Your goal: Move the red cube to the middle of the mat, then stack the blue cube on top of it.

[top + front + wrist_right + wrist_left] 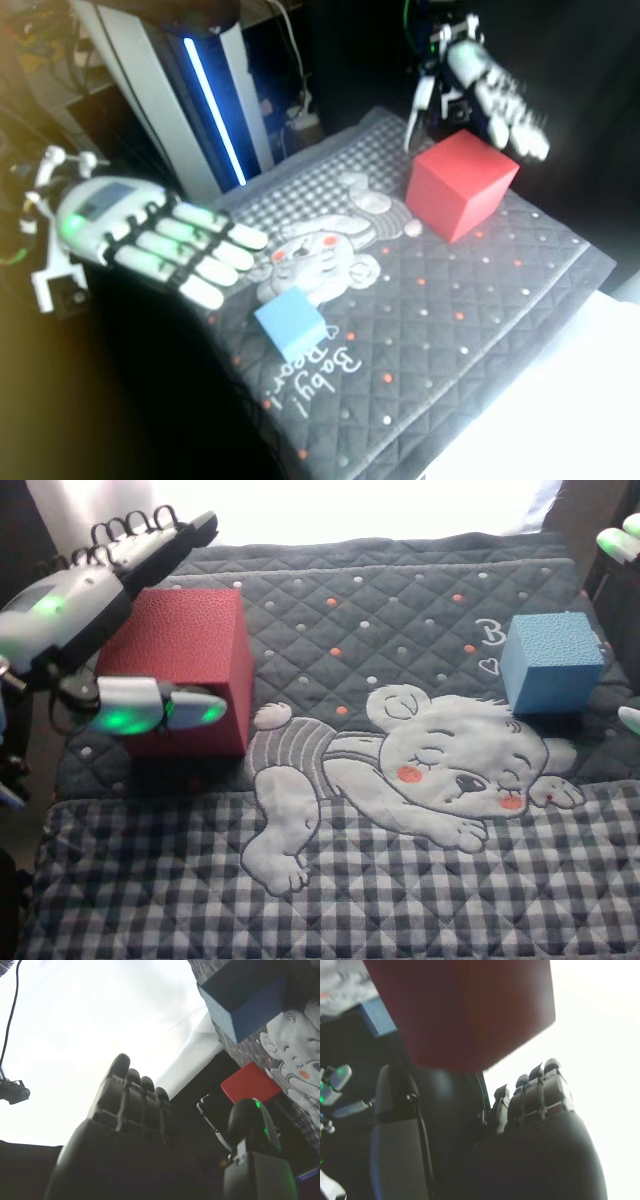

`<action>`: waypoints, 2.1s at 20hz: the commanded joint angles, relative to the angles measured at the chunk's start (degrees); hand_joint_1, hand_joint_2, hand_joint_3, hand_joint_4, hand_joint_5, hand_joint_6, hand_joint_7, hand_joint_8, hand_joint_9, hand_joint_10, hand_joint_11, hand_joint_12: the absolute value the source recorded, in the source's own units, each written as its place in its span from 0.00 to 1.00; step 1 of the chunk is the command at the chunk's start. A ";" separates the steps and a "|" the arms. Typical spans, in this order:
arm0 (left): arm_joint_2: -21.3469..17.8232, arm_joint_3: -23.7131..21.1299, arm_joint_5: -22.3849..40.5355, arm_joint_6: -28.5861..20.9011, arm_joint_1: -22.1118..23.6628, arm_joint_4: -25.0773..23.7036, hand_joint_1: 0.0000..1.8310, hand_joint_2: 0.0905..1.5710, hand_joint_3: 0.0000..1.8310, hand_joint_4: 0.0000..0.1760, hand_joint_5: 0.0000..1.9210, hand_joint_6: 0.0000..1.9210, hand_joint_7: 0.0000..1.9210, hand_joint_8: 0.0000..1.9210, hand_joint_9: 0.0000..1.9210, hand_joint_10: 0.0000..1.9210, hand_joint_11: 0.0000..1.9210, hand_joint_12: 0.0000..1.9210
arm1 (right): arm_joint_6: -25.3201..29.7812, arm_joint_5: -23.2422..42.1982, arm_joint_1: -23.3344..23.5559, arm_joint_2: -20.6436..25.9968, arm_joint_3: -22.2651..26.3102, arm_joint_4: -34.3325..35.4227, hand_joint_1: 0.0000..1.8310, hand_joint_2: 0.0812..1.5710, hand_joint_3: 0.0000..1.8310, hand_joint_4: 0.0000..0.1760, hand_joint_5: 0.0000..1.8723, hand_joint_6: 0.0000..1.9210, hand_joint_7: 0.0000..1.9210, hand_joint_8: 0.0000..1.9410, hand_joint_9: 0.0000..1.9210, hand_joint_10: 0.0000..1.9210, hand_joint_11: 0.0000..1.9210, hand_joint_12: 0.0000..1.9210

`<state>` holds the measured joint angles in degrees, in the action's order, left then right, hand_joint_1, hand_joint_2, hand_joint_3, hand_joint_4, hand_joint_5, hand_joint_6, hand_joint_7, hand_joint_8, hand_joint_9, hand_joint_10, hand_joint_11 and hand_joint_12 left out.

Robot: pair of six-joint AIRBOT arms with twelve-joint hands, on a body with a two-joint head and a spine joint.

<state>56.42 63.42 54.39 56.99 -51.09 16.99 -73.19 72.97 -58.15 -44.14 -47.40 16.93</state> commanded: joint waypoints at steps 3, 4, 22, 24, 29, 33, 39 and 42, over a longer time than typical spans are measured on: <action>2.14 2.44 -1.07 1.19 2.53 0.42 0.52 0.52 0.00 0.65 0.00 0.00 0.00 0.00 0.00 0.00 0.00 0.00 | 0.35 7.04 0.02 0.23 -0.17 0.12 0.29 0.77 0.00 0.00 0.00 0.00 0.00 0.00 0.00 0.00 0.00 0.18; 2.59 3.15 -2.19 1.19 2.88 0.66 0.53 0.53 0.00 0.61 0.00 0.00 0.00 0.00 0.00 0.00 0.00 0.00 | 0.35 7.05 -0.02 0.22 -0.18 0.19 0.30 0.77 0.00 0.00 0.00 0.00 0.00 0.00 0.00 0.00 0.00 0.18; 0.87 -0.62 10.29 -5.08 4.05 -10.43 0.59 0.76 0.03 0.00 0.30 0.80 0.13 0.88 0.16 0.97 0.21 1.00 | 0.92 7.99 -1.13 -0.32 -0.29 1.18 0.33 0.78 0.00 0.05 0.00 0.00 0.00 0.00 0.00 0.00 0.00 0.01; 1.41 -0.95 11.35 -5.64 5.41 -13.02 0.67 0.69 0.00 0.03 0.16 0.89 0.13 0.86 0.20 0.97 0.33 1.00 | 0.92 8.00 -1.13 -0.38 -0.29 1.19 0.32 0.79 0.00 0.08 0.00 0.00 0.00 0.00 0.00 0.00 0.00 0.00; 6.26 1.77 8.84 -9.48 8.59 -16.05 0.71 0.66 0.00 0.00 0.17 0.87 0.14 0.89 0.19 0.97 0.22 1.00 | 0.92 8.18 -1.13 -0.45 -0.30 1.21 0.32 0.82 0.01 0.00 0.00 0.00 0.00 0.00 0.00 0.00 0.01 0.00; 12.94 6.15 0.02 -12.86 11.95 -18.49 0.65 0.68 0.00 0.00 0.16 0.72 0.14 0.70 0.18 0.79 0.18 0.94 | 0.92 8.27 -1.13 -0.45 -0.30 1.20 0.17 0.92 0.01 0.00 0.00 0.00 0.00 0.00 0.00 0.00 0.00 0.28; 15.28 7.49 -4.52 -14.16 12.15 -20.28 0.32 0.63 0.00 0.49 0.07 0.03 0.02 0.00 0.01 0.03 0.00 0.10 | 1.00 8.29 -1.14 -0.45 -0.22 1.17 0.08 0.90 0.00 0.02 0.00 0.00 0.00 0.00 0.00 0.00 0.00 0.49; 15.12 7.15 -4.38 -14.16 11.96 -20.59 0.28 0.56 0.00 0.84 0.00 0.00 0.00 0.00 0.00 0.00 0.00 0.00 | 1.01 8.30 -1.24 -0.47 -0.20 1.18 0.09 0.87 0.00 0.06 0.00 0.00 0.00 0.00 0.00 0.00 0.00 0.51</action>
<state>71.55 70.85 42.70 43.33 -39.59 -3.66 -72.18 73.47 -59.57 -44.66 -47.40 18.37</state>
